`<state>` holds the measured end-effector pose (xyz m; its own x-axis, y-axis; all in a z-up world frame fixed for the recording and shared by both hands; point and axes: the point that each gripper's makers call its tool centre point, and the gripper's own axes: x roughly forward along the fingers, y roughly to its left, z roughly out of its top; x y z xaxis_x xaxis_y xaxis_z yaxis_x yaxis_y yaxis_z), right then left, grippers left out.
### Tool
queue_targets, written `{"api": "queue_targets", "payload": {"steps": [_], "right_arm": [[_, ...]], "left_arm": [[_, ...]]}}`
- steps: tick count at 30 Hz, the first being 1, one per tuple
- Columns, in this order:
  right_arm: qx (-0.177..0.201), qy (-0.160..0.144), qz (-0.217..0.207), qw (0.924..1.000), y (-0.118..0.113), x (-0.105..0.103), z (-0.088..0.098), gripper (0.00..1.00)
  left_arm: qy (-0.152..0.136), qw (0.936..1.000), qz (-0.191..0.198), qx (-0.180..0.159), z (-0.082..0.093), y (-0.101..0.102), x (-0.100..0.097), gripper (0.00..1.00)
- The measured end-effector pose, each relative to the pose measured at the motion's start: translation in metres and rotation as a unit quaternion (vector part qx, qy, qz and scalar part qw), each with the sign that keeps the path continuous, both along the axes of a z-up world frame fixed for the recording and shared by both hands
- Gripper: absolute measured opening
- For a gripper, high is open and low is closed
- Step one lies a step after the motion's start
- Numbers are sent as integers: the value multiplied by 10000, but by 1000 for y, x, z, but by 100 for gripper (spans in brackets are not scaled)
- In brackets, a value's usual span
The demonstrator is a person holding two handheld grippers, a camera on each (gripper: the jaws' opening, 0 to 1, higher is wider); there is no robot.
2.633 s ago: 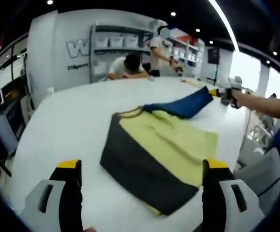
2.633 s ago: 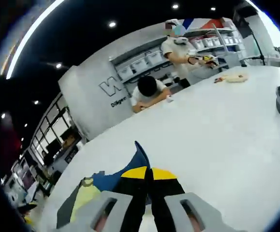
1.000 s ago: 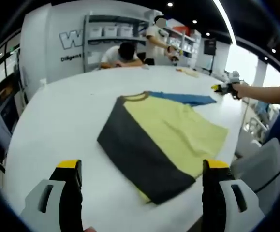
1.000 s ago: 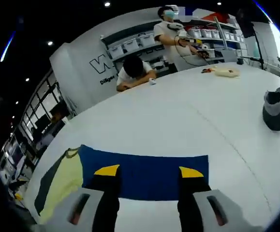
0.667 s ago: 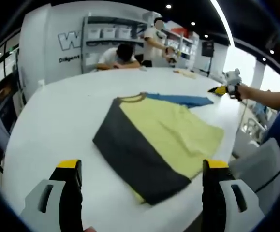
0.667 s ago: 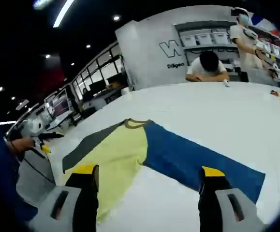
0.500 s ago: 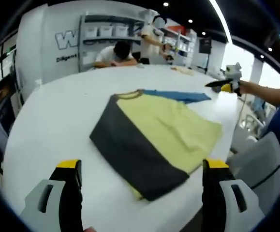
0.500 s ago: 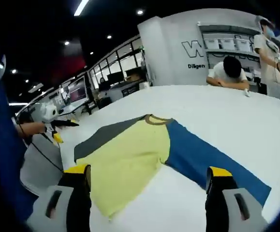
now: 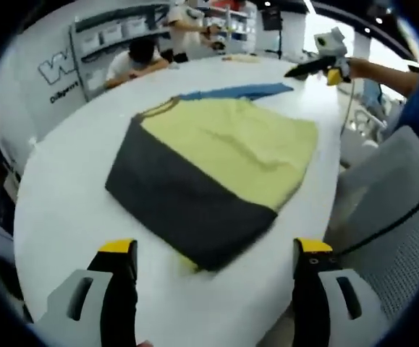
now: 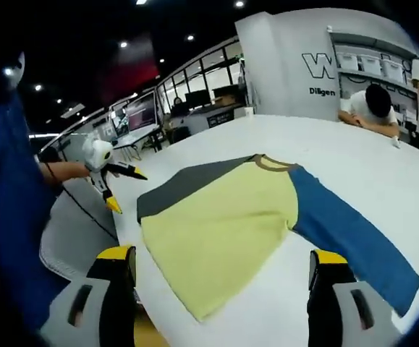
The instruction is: Fold the garment on the visible template until the final outline fits inside the template.
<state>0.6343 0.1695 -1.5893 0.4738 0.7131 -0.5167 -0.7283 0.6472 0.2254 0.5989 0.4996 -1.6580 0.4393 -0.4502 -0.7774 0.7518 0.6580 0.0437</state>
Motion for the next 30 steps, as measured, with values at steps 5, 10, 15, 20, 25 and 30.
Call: {"api": "queue_targets", "payload": {"steps": [5, 10, 15, 20, 25, 30], "right_arm": [[112, 65, -111, 9999, 0, -11, -3, 99], [235, 109, -297, 9992, -6, -14, -5, 99], [296, 110, -360, 9989, -1, -18, -3, 99], [299, 136, -353, 9988, 2, -18, -4, 99], [316, 146, -387, 9986, 1, -18, -5, 99], [355, 171, -467, 9981, -1, -17, -7, 99]], "left_arm": [[414, 9984, 192, -332, 2, -6, -15, 54], [604, 9957, 416, -560, 0, 1, -22, 44], [727, 9943, 574, -534, -8, 2, -22, 38], [788, 9935, 705, -415, -20, 3, -17, 37], [608, 9937, 839, -434, -18, 6, -8, 19], [577, 9910, 1015, -661, -8, 10, 0, 4]]}}
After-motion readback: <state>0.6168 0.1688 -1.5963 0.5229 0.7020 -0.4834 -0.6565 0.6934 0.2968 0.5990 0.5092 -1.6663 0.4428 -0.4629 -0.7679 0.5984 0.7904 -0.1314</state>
